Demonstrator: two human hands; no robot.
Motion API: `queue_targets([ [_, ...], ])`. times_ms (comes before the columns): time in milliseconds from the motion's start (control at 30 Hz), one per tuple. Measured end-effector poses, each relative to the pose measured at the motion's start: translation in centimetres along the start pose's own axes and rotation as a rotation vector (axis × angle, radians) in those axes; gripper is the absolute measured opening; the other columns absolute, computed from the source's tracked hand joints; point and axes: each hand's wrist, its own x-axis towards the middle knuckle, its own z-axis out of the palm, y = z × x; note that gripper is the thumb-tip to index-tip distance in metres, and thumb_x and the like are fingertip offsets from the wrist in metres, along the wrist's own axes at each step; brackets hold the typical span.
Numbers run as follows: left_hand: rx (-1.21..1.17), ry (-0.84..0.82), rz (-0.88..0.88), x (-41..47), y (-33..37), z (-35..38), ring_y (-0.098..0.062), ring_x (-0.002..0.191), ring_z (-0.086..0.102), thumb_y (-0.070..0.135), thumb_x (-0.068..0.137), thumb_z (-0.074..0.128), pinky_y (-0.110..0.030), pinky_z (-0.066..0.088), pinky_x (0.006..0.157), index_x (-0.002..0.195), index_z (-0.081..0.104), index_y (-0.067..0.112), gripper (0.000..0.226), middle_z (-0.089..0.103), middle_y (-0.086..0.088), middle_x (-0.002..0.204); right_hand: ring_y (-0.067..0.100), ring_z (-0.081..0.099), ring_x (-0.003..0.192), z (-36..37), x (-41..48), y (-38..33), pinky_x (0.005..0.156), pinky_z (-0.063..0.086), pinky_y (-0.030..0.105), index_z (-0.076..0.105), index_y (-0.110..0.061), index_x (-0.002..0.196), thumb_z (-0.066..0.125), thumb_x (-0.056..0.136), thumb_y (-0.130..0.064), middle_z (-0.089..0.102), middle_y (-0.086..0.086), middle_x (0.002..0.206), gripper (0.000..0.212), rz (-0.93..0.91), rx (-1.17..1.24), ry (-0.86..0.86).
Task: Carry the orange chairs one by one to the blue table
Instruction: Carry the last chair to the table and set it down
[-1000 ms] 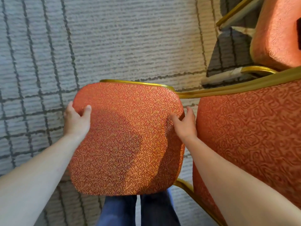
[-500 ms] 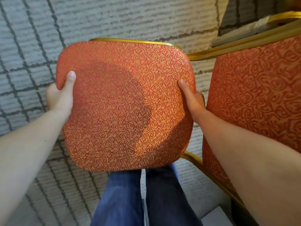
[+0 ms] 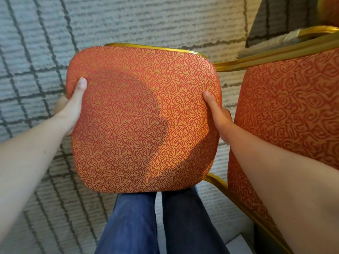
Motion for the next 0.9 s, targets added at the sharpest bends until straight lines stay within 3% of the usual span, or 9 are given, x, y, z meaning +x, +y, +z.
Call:
queue_targets([
  [67, 0.048, 0.033, -0.005, -1.2, 0.5, -0.7, -0.030, 0.123, 0.054, 0.078, 0.079, 0.047, -0.030, 0.041, 0.093, 0.134, 0.054, 0.010, 0.088, 0.056, -0.014, 0.134, 0.022, 0.063, 0.101, -0.7, -1.4, -0.7, 0.096, 0.049, 0.035, 0.060, -0.018, 0.130, 0.063, 0.070, -0.078, 0.066, 0.001, 0.112, 0.084, -0.022, -0.017, 0.005],
  [233, 0.006, 0.022, -0.014, -6.6, 4.2, -4.5, -0.030, 0.117, 0.057, 0.089, 0.068, 0.046, -0.034, 0.045, 0.097, 0.132, 0.056, 0.010, 0.103, 0.059, -0.014, 0.131, 0.023, 0.063, 0.102, -3.2, -7.1, -4.9, 0.097, 0.048, 0.035, 0.059, -0.015, 0.132, 0.062, 0.071, -0.077, 0.065, 0.003, 0.112, 0.087, -0.088, -0.028, 0.023],
  [367, -0.029, 0.064, 0.026, -11.7, 7.9, -8.6, -0.033, 0.122, 0.055, 0.084, 0.074, 0.046, -0.035, 0.042, 0.098, 0.130, 0.056, 0.003, 0.100, 0.057, -0.020, 0.133, 0.021, 0.065, 0.105, -5.5, -13.5, -9.1, 0.102, 0.049, 0.038, 0.064, -0.017, 0.127, 0.059, 0.053, -0.091, 0.068, 0.004, 0.120, 0.105, -0.214, -0.107, 0.028],
  [600, -0.081, 0.092, 0.153, -20.5, 14.6, -15.6, -0.034, 0.129, 0.049, 0.084, 0.074, 0.045, -0.036, 0.038, 0.104, 0.134, 0.050, -0.003, 0.107, 0.050, -0.026, 0.139, 0.023, 0.062, 0.108, -10.5, -24.9, -15.2, 0.102, 0.046, 0.035, 0.057, -0.010, 0.135, 0.061, 0.070, -0.079, 0.064, 0.006, 0.125, 0.095, -0.388, -0.122, 0.037],
  [767, -0.141, 0.121, 0.171, -25.1, 17.7, -19.8, -0.036, 0.128, 0.050, 0.092, 0.063, 0.045, -0.041, 0.039, 0.108, 0.137, 0.047, -0.003, 0.121, 0.049, -0.025, 0.140, 0.026, 0.063, 0.111, -13.5, -31.2, -18.6, 0.105, 0.046, 0.041, 0.056, -0.008, 0.135, 0.059, 0.023, -0.098, 0.065, 0.011, 0.127, 0.143, -0.464, -0.119, 0.070],
  [900, -0.199, 0.111, 0.150, -27.7, 17.9, -21.7, -0.035, 0.126, 0.052, 0.096, 0.052, 0.048, -0.044, 0.040, 0.108, 0.138, 0.047, -0.001, 0.129, 0.050, -0.022, 0.140, 0.028, 0.061, 0.115, -14.7, -34.4, -18.8, 0.104, 0.044, 0.037, 0.053, -0.012, 0.138, 0.060, 0.039, -0.096, 0.063, 0.011, 0.130, 0.130, -0.467, -0.124, 0.028],
])
